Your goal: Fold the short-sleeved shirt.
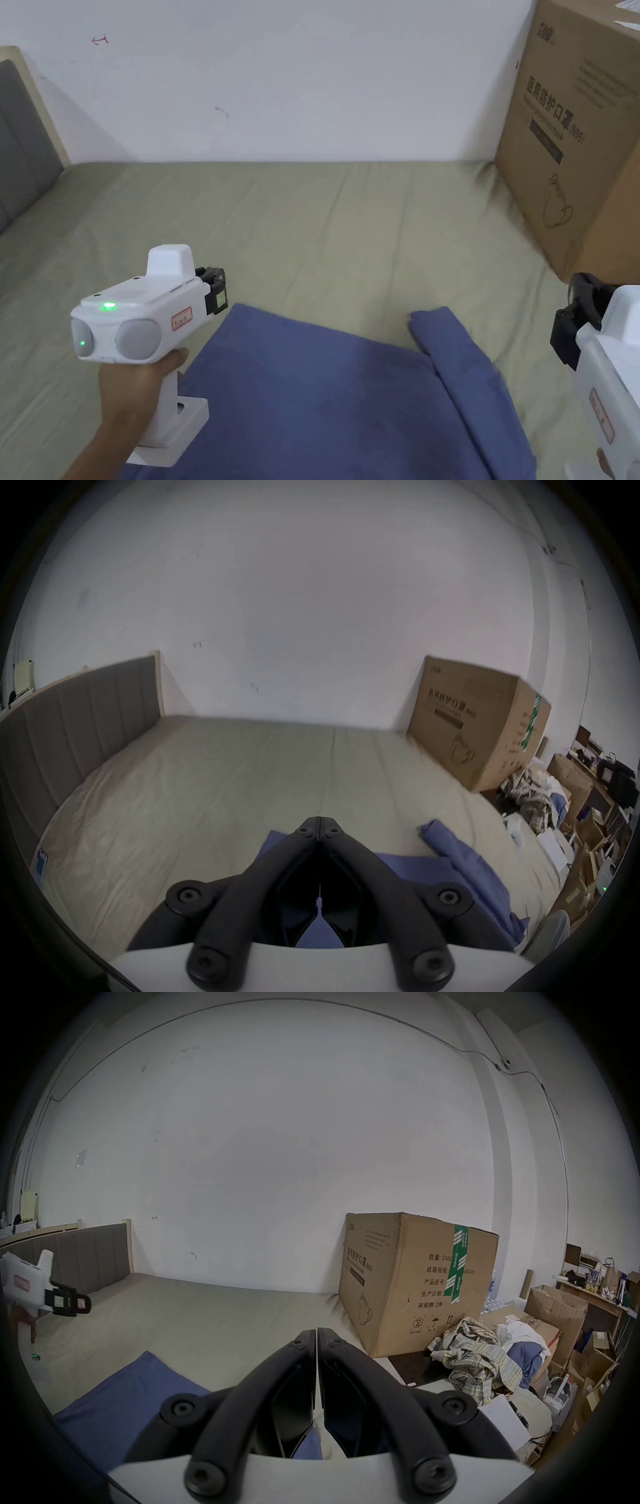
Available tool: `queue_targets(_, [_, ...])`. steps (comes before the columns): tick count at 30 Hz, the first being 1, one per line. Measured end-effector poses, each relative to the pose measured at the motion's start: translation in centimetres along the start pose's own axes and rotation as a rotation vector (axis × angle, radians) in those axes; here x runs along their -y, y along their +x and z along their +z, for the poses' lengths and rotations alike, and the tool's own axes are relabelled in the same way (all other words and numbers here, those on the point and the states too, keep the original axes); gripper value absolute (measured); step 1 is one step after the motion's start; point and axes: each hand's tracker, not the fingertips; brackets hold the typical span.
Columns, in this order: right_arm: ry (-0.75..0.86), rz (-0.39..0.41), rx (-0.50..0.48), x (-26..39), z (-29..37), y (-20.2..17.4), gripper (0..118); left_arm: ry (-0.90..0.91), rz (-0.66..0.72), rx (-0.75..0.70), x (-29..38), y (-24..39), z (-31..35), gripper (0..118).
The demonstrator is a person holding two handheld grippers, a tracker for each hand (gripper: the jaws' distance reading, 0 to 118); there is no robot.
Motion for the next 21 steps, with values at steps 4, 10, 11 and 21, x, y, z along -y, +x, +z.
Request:
queue_targets(4, [-0.037,0.017,0.01,0.6,-3.1,-0.1,1,-0.182,0.0,0.009,-0.9,-1.7,-7.4,6])
queue_targets(10, [-0.085,0.02,0.043,2.4,-6.9,0.0,1,-0.427,0.027,-0.07,0.7,-4.2,-17.9,78])
queue_targets(11, [-0.091,0.02,0.051,2.8,-7.4,0.0,1,-0.478,0.014,-0.081,1.1,-4.4,-19.3,94])
queue_targets(21, [-0.206,0.012,0.078,6.5,-10.5,0.5,1,-0.638,-0.06,-0.068,5.2,-4.6,-27.5,20])
